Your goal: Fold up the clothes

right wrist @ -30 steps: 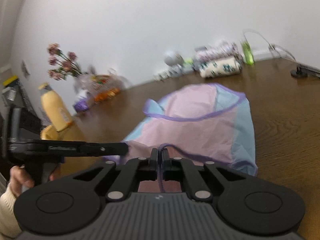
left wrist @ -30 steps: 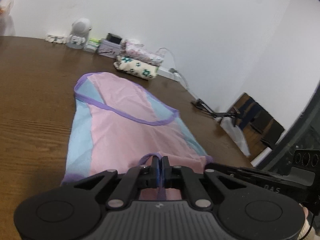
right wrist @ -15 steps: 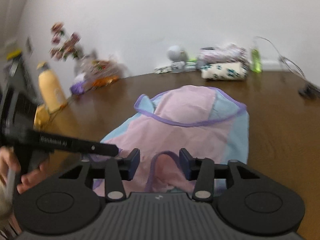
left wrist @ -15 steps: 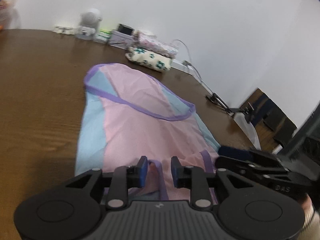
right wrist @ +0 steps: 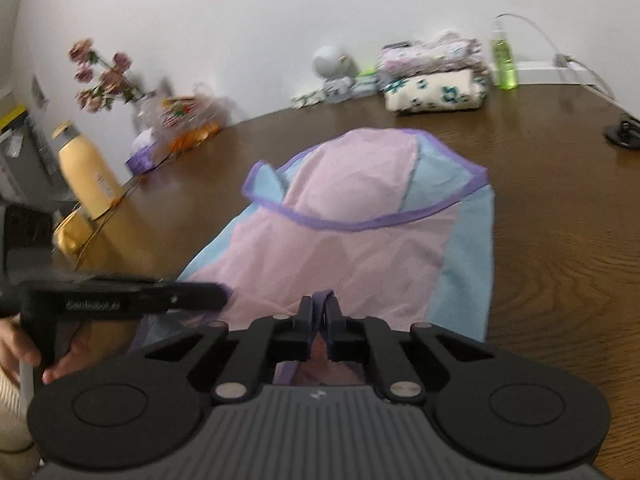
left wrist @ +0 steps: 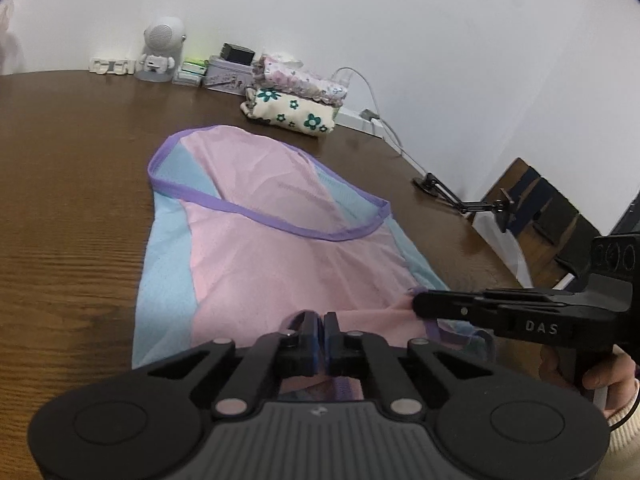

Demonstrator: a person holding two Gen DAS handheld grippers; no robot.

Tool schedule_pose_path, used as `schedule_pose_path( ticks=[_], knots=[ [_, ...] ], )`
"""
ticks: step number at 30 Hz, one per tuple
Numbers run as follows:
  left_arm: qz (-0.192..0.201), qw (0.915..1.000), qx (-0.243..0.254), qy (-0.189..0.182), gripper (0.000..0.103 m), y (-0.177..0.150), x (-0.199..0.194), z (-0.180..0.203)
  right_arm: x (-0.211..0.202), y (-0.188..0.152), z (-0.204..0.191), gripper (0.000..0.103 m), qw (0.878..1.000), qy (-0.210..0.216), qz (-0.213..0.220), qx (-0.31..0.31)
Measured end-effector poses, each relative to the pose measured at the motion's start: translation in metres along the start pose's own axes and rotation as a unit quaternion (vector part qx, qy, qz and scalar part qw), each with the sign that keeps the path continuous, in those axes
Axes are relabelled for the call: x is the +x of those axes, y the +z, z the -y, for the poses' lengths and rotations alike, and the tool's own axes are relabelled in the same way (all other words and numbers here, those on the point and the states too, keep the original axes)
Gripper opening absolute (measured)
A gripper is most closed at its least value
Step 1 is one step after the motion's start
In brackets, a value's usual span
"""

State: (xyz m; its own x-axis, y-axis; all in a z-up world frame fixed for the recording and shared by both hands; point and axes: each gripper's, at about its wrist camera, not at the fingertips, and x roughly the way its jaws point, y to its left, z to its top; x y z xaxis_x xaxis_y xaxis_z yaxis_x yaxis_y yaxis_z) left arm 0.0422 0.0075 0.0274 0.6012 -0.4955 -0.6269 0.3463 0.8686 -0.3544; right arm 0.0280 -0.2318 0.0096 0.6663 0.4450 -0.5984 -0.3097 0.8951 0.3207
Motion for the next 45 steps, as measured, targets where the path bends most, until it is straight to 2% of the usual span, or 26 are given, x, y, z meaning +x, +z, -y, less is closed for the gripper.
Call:
schedule_pose_path(
  ticks=[1, 3, 5, 7, 8, 10, 12, 15, 16, 18, 22, 24, 27, 30, 34, 35, 37, 38, 39, 40, 42, 45],
  knots=[
    [0.002, 0.9999, 0.004, 0.011, 0.010, -0.001, 0.000, 0.001, 0.005, 0.001, -0.001, 0.009, 1.000, -0.019, -0.003, -0.007],
    [0.006, 0.9995, 0.015, 0.026, 0.010, -0.004, -0.002, 0.004, 0.011, 0.000, -0.007, 0.022, 0.998, -0.056, -0.007, -0.030],
    [0.012, 0.9995, 0.021, 0.020, 0.013, -0.006, -0.013, 0.005, 0.001, -0.001, -0.013, 0.042, 0.996, -0.078, 0.012, -0.051],
    [0.015, 0.9996, 0.019, 0.011, 0.020, -0.009, -0.031, 0.002, -0.023, -0.001, -0.015, 0.046, 0.995, -0.072, 0.037, -0.065],
    [0.012, 0.9996, 0.024, 0.004, 0.023, -0.014, -0.041, 0.000, -0.035, -0.001, -0.015, 0.046, 0.994, -0.067, 0.050, -0.072],
    [0.006, 0.9992, 0.037, -0.011, 0.026, -0.024, -0.061, -0.005, -0.063, -0.011, -0.018, 0.046, 0.993, -0.032, 0.058, -0.097],
    [-0.001, 0.9984, 0.050, -0.026, 0.027, -0.034, -0.081, -0.009, -0.085, -0.029, -0.024, 0.046, 0.991, 0.008, 0.052, -0.125],
    [-0.002, 0.9963, 0.063, -0.059, 0.027, -0.058, -0.106, -0.007, -0.107, -0.060, -0.037, 0.044, 0.988, 0.026, 0.035, -0.151],
    [-0.003, 0.9952, 0.066, -0.072, 0.027, -0.065, -0.111, -0.004, -0.113, -0.068, -0.040, 0.043, 0.987, 0.027, 0.031, -0.156],
    [-0.009, 0.9930, 0.090, -0.075, 0.026, -0.078, -0.113, 0.005, -0.121, -0.083, -0.041, 0.041, 0.987, 0.031, 0.030, -0.154],
    [-0.029, 0.9881, 0.140, -0.058, 0.019, -0.099, -0.110, 0.017, -0.117, -0.097, -0.041, 0.020, 0.990, 0.033, 0.021, -0.133],
    [-0.032, 0.9854, 0.162, -0.044, 0.018, -0.108, -0.108, 0.020, -0.110, -0.105, -0.043, 0.019, 0.990, 0.023, 0.012, -0.142],
    [-0.016, 0.9826, 0.181, -0.039, 0.018, -0.118, -0.113, 0.019, -0.104, -0.118, -0.045, 0.018, 0.987, 0.001, 0.004, -0.160],
    [-0.001, 0.9842, 0.169, -0.051, 0.018, -0.122, -0.113, 0.012, -0.108, -0.124, -0.041, 0.018, 0.986, -0.010, 0.013, -0.167],
    [-0.012, 0.9884, 0.137, -0.064, 0.019, -0.112, -0.114, 0.004, -0.111, -0.126, -0.036, 0.018, 0.985, -0.021, 0.022, -0.173],
    [-0.009, 0.9895, 0.130, -0.063, 0.019, -0.106, -0.115, 0.001, -0.112, -0.122, -0.033, 0.018, 0.987, -0.015, 0.019, -0.157],
    [0.012, 0.9920, 0.117, -0.046, 0.023, -0.091, -0.120, -0.007, -0.114, -0.112, -0.025, 0.019, 0.993, 0.001, 0.013, -0.118],
    [0.024, 0.9929, 0.113, -0.030, 0.032, -0.082, -0.121, -0.012, -0.118, -0.106, -0.019, 0.023, 0.995, 0.008, 0.026, -0.098],
    [0.034, 0.9930, 0.113, -0.008, 0.036, -0.072, -0.118, -0.015, -0.121, -0.099, -0.013, 0.027, 0.996, -0.001, 0.042, -0.081],
    [0.035, 0.9917, 0.123, 0.007, 0.037, -0.065, -0.112, -0.017, -0.120, -0.091, -0.008, 0.033, 0.996, -0.025, 0.051, -0.073],
    [0.034, 0.9880, 0.147, 0.033, 0.037, -0.052, -0.095, -0.019, -0.113, -0.076, 0.002, 0.033, 0.992, -0.081, 0.063, -0.068],
    [0.018, 0.9898, 0.128, 0.060, 0.035, -0.038, -0.067, -0.026, -0.095, -0.062, 0.014, 0.033, 0.990, -0.120, 0.062, -0.049]
  ],
)
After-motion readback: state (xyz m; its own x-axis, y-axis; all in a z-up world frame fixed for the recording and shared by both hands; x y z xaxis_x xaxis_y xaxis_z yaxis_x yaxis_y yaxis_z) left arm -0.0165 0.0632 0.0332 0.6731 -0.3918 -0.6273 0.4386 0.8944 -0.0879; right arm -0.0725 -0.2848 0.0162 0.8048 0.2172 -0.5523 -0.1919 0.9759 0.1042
